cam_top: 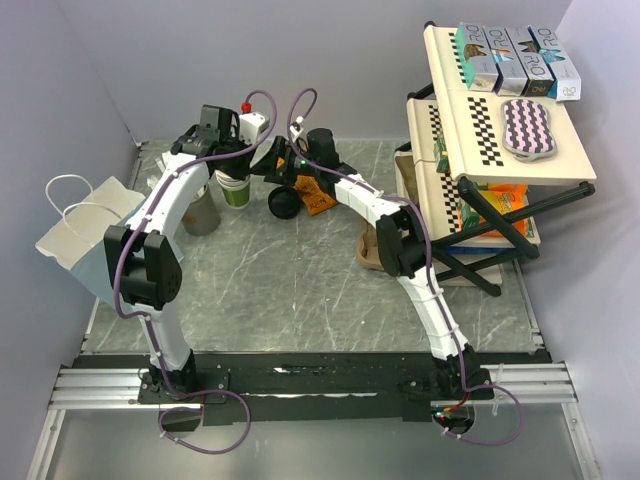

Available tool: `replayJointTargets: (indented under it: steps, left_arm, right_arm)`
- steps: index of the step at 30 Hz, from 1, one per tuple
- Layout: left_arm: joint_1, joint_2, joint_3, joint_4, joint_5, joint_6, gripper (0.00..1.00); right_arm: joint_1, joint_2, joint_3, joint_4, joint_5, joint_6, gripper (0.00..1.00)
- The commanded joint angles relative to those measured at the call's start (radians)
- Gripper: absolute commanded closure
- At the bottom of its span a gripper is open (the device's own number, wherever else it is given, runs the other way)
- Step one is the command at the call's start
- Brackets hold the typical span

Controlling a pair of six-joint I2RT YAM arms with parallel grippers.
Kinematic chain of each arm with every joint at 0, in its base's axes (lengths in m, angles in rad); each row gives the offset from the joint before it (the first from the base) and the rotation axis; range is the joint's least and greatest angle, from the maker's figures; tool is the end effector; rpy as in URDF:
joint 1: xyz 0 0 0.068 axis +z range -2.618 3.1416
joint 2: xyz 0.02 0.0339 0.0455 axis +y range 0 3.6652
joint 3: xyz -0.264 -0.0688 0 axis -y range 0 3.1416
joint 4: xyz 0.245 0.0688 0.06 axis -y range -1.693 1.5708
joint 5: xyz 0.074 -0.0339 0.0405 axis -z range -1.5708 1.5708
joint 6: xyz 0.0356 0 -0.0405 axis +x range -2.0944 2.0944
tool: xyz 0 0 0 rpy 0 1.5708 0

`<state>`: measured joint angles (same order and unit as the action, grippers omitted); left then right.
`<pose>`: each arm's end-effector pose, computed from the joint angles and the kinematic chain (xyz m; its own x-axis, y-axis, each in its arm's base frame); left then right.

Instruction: Pack the takeout coffee

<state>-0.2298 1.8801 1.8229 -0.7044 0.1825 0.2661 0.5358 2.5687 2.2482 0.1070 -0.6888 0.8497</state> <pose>0.4146 -0.1036 0.3356 -0.5558 0.3956 -0.7312 0.5162 0.8536 0.0695 0.4979 0.3219 0.2149 -0.8175 0.1890 -0.5441 -0.4760 0.3101 0.8229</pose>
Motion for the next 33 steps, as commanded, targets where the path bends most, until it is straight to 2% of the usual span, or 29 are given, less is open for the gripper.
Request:
replayJointTargets:
  steps: [1,9,14,19,28,31,33]
  left_arm:
    - [-0.016,-0.059,0.018,0.029,0.029,-0.021,0.99]
    - [-0.016,-0.036,0.046,0.029,0.038,-0.027,0.99]
    - [-0.016,-0.039,0.049,0.025,-0.001,-0.008,0.99]
    - [-0.006,-0.038,0.134,-0.038,-0.034,-0.018,0.99]
    - [-0.016,-0.147,0.202,-0.128,-0.043,0.002,0.99]
    - [-0.026,-0.211,0.178,-0.151,0.017,0.018,0.99]
    - [-0.042,-0.280,0.095,-0.165,0.104,0.036,0.99]
  right_arm:
    - [0.004,0.019,0.050,-0.039,0.067,-0.011,0.12]
    - [0.010,0.025,0.056,-0.087,0.112,-0.028,0.13]
    - [0.012,0.015,0.050,-0.055,0.094,-0.028,0.13]
    - [0.001,-0.022,0.034,0.008,0.040,-0.029,0.13]
    - [-0.062,-0.206,-0.042,-0.007,-0.001,-0.135,0.12]
    - [-0.095,-0.271,-0.116,-0.044,-0.003,-0.184,0.12]
    - [-0.108,-0.333,-0.154,-0.073,0.000,-0.265,0.13]
